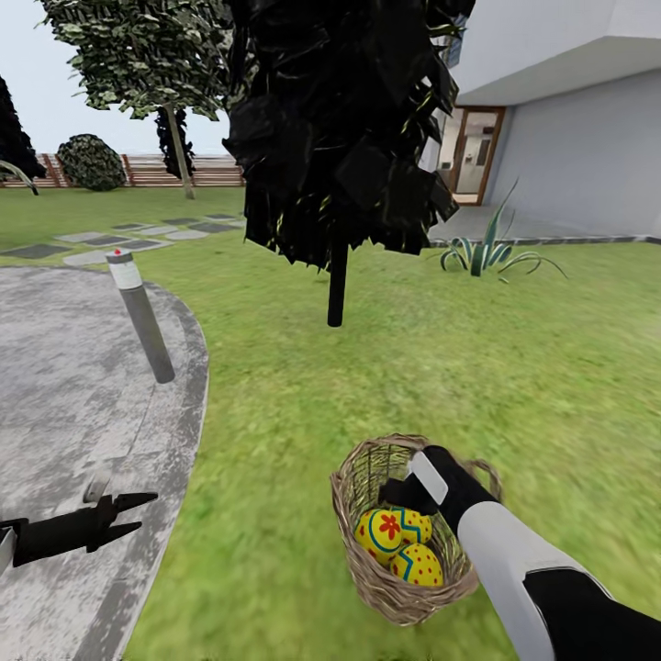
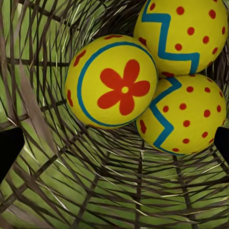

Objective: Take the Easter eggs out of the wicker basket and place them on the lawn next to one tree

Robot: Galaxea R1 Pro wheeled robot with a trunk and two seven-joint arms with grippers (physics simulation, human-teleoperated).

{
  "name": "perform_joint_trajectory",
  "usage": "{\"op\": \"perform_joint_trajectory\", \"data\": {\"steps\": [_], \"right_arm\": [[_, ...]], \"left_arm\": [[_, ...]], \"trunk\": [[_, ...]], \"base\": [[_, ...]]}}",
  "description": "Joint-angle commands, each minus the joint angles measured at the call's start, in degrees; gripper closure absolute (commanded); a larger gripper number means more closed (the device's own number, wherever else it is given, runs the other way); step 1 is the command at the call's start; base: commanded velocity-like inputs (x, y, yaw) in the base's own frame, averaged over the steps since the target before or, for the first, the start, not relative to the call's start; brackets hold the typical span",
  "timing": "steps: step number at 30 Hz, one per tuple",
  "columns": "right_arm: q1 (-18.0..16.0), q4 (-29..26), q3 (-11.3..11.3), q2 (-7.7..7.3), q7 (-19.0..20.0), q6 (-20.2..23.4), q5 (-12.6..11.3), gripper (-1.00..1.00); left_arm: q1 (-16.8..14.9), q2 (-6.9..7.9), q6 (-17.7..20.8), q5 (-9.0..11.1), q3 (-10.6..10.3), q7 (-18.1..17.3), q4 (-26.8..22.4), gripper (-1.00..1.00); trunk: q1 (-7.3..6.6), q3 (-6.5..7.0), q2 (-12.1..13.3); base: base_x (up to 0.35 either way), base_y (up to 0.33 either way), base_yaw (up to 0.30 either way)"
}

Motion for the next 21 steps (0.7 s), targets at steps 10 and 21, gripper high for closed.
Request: {"op": "perform_joint_trajectory", "data": {"steps": [10, 21], "right_arm": [[-0.02, -0.1, 0.36, 0.05, -0.52, 0.03, -0.6, -1.0], [-0.02, -0.1, 0.36, -0.04, -0.49, 0.0, -0.6, -1.0]], "left_arm": [[0.0, -0.08, 0.46, 0.13, 0.08, -0.09, 0.01, -1.0], [0.0, 0.05, 0.52, 0.22, 0.18, -0.11, 0.01, -1.0]], "trunk": [[0.16, -1.61, -0.12], [0.16, -1.61, -0.12]], "base": [[0.0, 0.0, 0.0], [0.079, 0.003, 0.0]]}}
